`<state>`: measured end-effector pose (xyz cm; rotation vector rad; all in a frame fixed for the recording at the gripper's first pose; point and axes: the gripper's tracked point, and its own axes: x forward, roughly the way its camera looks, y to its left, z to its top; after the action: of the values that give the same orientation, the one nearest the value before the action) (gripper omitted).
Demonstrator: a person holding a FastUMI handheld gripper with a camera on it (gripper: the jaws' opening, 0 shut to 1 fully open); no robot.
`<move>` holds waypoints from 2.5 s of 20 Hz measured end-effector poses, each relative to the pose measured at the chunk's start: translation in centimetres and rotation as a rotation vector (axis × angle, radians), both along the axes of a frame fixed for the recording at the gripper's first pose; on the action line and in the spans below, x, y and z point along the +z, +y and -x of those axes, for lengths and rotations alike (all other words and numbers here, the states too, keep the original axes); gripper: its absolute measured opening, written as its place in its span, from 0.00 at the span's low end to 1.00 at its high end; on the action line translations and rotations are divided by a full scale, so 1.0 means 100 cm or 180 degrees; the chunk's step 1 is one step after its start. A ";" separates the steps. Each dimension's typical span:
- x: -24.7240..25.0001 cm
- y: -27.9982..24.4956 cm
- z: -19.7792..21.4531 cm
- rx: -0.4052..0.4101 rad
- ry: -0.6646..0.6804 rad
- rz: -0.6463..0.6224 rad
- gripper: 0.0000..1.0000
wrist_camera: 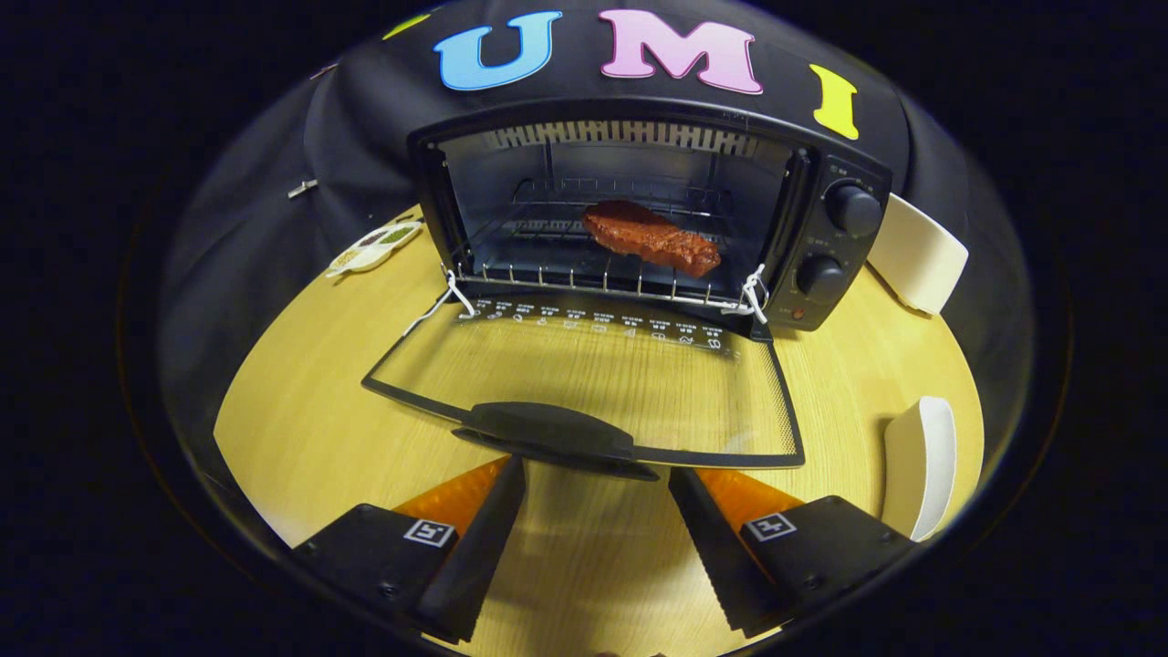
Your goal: Open the toaster oven, put the food inside, and close the toaster oven door.
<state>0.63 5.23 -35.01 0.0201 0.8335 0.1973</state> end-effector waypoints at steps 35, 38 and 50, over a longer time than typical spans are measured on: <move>0.243 -0.094 -0.101 -0.0326 -0.1704 -0.0154 0.98; 0.279 -0.127 -0.080 -0.0497 -0.1942 -0.0096 0.98; 0.324 -0.193 0.012 -0.1108 -0.2149 0.0082 0.98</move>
<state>-0.61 -14.11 -2.59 0.0695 0.1505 -0.1355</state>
